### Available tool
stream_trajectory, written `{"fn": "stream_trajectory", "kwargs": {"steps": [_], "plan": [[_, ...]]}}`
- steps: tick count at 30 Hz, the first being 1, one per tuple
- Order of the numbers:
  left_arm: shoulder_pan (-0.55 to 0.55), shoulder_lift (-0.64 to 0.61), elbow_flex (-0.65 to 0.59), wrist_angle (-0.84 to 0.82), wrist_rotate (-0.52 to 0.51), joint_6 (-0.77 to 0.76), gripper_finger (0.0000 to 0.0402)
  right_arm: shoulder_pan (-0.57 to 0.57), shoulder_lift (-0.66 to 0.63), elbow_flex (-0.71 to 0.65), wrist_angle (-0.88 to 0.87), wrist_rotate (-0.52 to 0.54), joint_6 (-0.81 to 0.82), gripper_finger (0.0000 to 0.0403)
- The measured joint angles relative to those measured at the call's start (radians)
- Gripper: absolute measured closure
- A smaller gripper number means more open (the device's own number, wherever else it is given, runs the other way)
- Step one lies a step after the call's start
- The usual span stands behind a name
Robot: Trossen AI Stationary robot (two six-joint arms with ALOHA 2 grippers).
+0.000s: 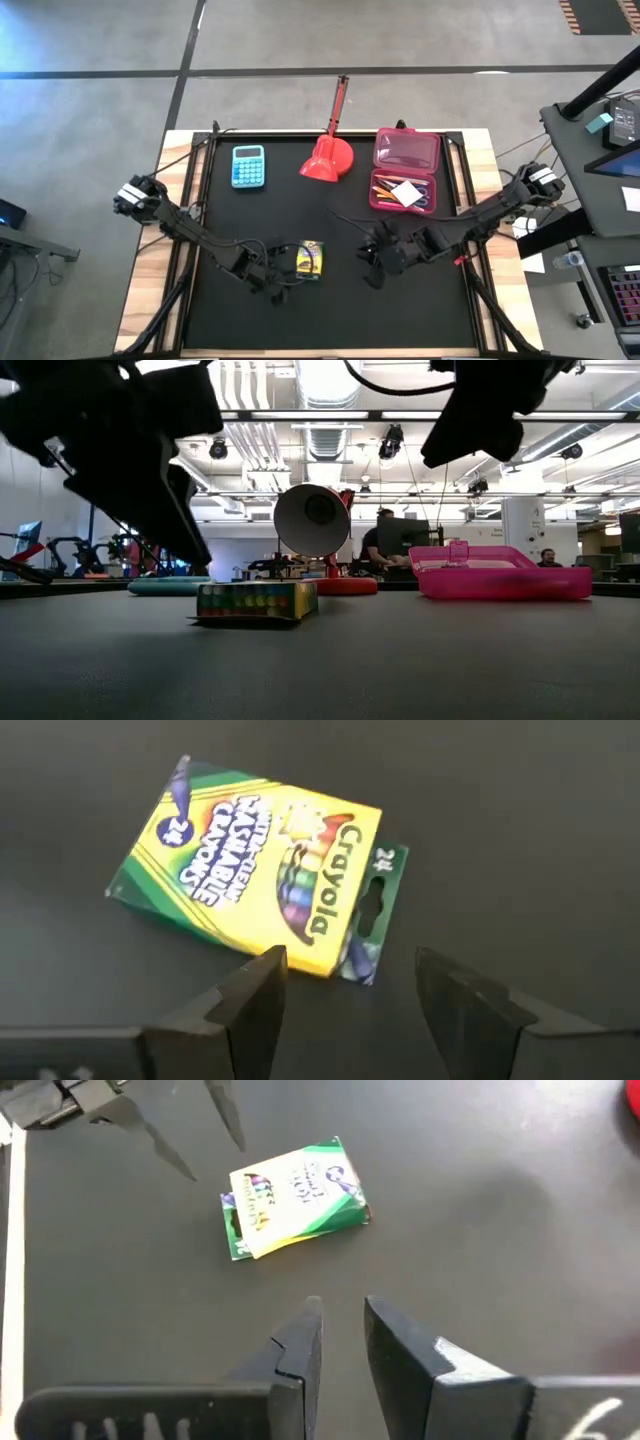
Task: Pack school essentials
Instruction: Put the yellow box of crayons into the pink supply box
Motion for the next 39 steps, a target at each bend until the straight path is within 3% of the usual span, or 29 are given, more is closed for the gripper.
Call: {"fn": "stream_trajectory", "kwargs": {"steps": [5, 11, 18, 25, 32, 39], "plan": [[0.000, 0.000, -0.010, -0.067, 0.000, -0.004, 0.0198, 0.038, 0.000, -0.060, 0.094, 0.044, 0.051, 0.0339], [0.002, 0.000, -0.019, -0.031, -0.044, -0.003, 0.0198, 0.058, 0.000, -0.149, 0.290, 0.069, 0.051, 0.0340], [0.006, 0.033, -0.024, -0.021, -0.049, -0.004, 0.0198, 0.059, 0.000, -0.185, 0.329, 0.086, 0.079, 0.0339], [0.011, 0.126, -0.024, 0.111, -0.049, 0.005, 0.0198, 0.065, 0.000, -0.186, 0.333, 0.089, 0.090, 0.0339], [0.048, 0.182, -0.021, 0.362, -0.054, 0.128, 0.0198, 0.075, 0.001, -0.186, 0.339, 0.090, 0.098, 0.0339], [0.105, 0.224, 0.001, 0.457, -0.074, 0.190, 0.0198, 0.093, 0.100, -0.185, 0.393, 0.112, 0.104, 0.0339]]}}
